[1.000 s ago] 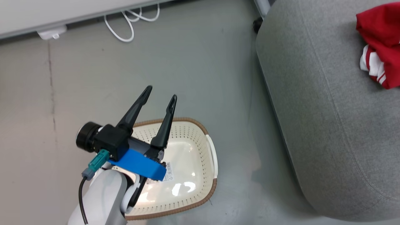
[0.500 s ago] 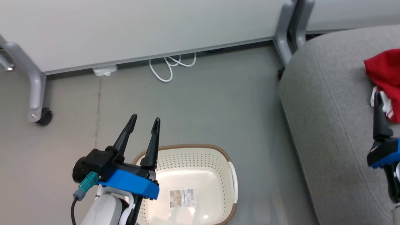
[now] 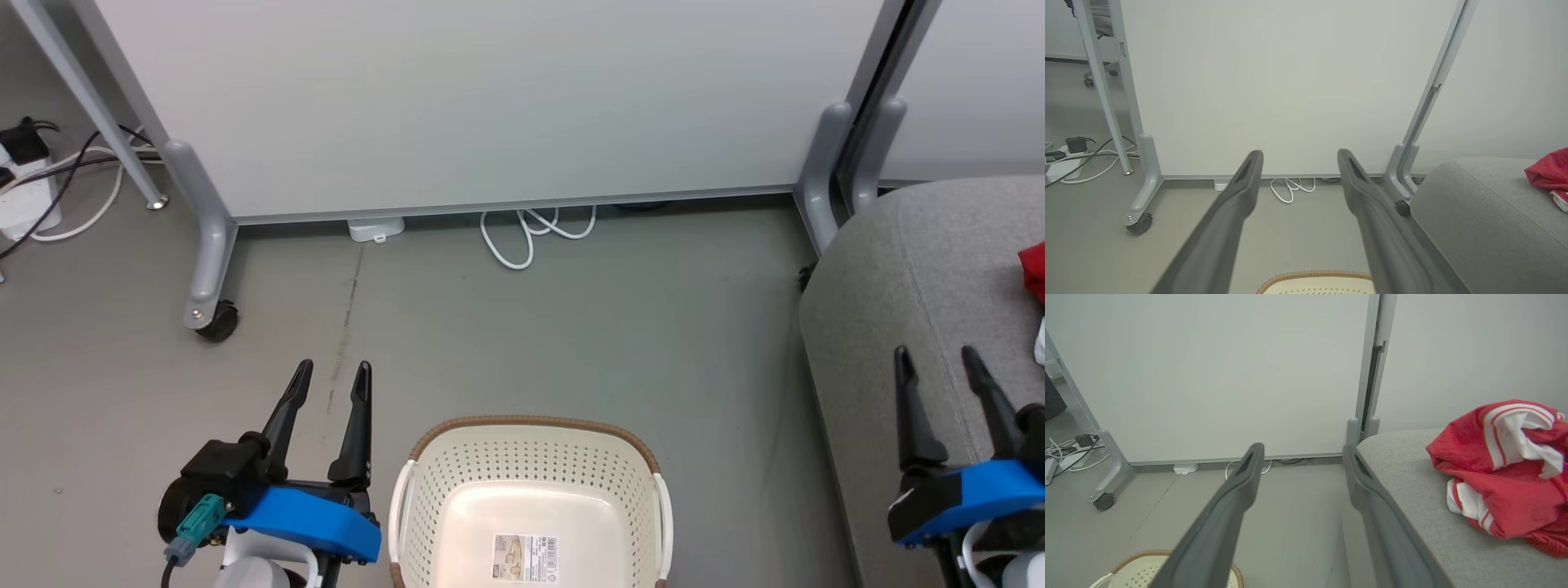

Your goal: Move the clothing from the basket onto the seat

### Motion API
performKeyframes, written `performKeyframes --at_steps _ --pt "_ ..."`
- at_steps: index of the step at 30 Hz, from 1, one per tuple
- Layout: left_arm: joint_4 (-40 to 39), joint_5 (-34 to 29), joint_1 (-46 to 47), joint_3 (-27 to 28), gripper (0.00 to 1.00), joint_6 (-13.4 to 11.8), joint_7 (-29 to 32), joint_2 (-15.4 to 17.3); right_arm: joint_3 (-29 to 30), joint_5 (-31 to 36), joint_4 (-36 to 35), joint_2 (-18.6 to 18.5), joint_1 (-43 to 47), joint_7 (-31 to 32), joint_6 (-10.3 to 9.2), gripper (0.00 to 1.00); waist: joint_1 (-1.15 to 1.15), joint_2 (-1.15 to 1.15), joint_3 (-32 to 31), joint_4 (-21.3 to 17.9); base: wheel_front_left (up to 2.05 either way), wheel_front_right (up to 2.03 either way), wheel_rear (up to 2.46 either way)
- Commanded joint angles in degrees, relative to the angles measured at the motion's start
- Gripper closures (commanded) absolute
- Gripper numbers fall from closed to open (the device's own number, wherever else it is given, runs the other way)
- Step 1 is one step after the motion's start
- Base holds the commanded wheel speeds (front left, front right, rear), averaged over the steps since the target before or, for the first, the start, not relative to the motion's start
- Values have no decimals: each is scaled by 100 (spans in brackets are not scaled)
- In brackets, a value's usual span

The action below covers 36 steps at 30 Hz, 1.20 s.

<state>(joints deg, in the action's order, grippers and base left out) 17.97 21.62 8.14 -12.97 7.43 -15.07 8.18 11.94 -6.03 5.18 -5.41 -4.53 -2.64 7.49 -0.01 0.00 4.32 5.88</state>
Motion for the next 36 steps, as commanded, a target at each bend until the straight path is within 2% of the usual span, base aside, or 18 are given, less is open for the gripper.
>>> performKeyframes --at_steps 1,11,36 --pt "12 -25 -47 43 0 7 -16 -8 -9 9 -30 42 105 -16 1 0 1 0 -58 63 0 0 0" --pt "212 -49 -112 99 0 7 -16 -19 -192 -124 29 237 521 -93 1 0 1 0 -200 142 0 0 0" --pt "538 96 -103 -79 0 7 -16 -17 -345 -428 373 255 616 -241 1 0 1 0 -334 112 0 0 0"
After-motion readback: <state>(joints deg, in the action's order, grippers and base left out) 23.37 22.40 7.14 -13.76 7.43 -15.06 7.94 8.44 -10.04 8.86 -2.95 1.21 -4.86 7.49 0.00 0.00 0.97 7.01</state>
